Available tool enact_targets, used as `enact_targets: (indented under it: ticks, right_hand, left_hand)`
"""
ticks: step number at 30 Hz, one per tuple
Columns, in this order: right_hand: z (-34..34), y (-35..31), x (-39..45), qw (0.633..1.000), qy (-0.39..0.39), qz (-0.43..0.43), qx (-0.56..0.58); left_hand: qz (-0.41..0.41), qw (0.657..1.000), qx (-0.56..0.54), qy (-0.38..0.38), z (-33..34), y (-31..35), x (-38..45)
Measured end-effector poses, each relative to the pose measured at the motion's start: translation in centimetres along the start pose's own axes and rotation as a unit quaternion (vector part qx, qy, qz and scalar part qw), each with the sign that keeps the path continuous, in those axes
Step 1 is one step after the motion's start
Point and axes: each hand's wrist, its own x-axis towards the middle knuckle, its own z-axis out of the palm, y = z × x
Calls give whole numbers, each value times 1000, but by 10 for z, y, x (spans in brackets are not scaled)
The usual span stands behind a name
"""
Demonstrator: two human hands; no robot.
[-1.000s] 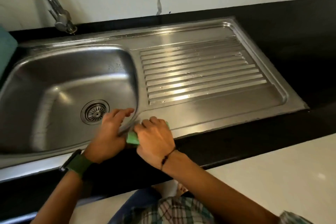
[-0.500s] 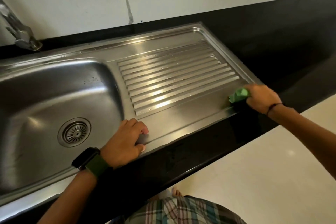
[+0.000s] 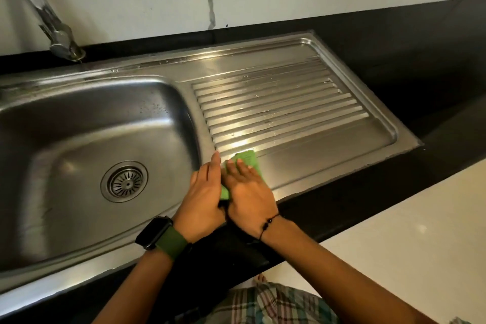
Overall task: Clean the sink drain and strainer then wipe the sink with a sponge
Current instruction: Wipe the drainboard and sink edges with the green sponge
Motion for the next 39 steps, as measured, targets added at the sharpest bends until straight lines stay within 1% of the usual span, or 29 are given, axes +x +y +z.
enact_targets:
  ticks: [2, 4, 5, 6, 8, 10, 12, 13, 14, 16, 17, 19, 22, 24, 26, 28, 30, 33, 35, 37, 39]
  right_hand:
    - [-2, 7, 0, 998, -30, -64, -6]
    - [-9, 29, 0, 990, -46, -112, -69]
    - [-13, 42, 0, 988, -49, -117, -93]
    - [-19, 55, -1, 988, -49, -104, -100]
    - [-36, 88, -4, 996, -40, -33, -79]
    - [-58, 128, -12, 995, -17, 75, -64]
    - [-79, 163, -20, 980, -1, 192, -49]
    - [-85, 173, -21, 971, 1, 238, -31]
    - [-86, 175, -18, 963, 4, 269, -17]
    - [-80, 163, -7, 957, 12, 288, -25]
    - [-73, 151, -4, 959, 7, 280, -43]
    - [-55, 121, -2, 970, -6, 234, -69]
    - [-26, 65, 0, 989, -19, 138, -58]
    - [-13, 38, 1, 996, -41, 68, -48]
    - [-12, 36, -3, 995, -47, 31, -77]
    - [-21, 57, -11, 993, -36, 28, -110]
    - [-33, 88, -21, 990, -31, 70, -121]
    - [-53, 134, -30, 977, -26, 170, -123]
    - [-60, 159, -28, 970, -8, 215, -116]
    - [-69, 184, -24, 961, 2, 257, -104]
    - [-79, 209, -21, 948, 19, 300, -103]
  left_hand:
    - [6, 1000, -5, -3, 0, 0, -1]
    - [8, 1000, -1, -1, 0, 2, -1]
    - [8, 1000, 1, -2, -1, 3, -1]
    - [8, 1000, 2, -5, -2, 4, -1]
    - [8, 1000, 5, -11, -3, 4, 0]
    - [12, 1000, 15, -19, -5, 4, -1]
    - [18, 999, 24, -25, -5, 5, -1]
    - [22, 999, 28, -29, -6, 5, 0]
    - [26, 999, 33, -32, -6, 5, 2]
    - [31, 997, 48, -43, -9, 4, 7]
    - [30, 997, 55, -52, -10, 4, 10]
    - [27, 995, 61, -77, -10, 4, 17]
    - [39, 990, 95, -101, -10, 9, 33]
    - [53, 983, 140, -108, -10, 11, 44]
    - [76, 971, 190, -124, -5, 18, 55]
    - [115, 963, 207, -133, 6, 32, 65]
    - [164, 955, 203, -138, 17, 48, 80]
    - [229, 943, 186, -156, 29, 69, 109]
    - [263, 929, 192, -173, 35, 80, 128]
    - [269, 921, 204, -194, 40, 90, 143]
    - [250, 920, 213, -212, 43, 93, 149]
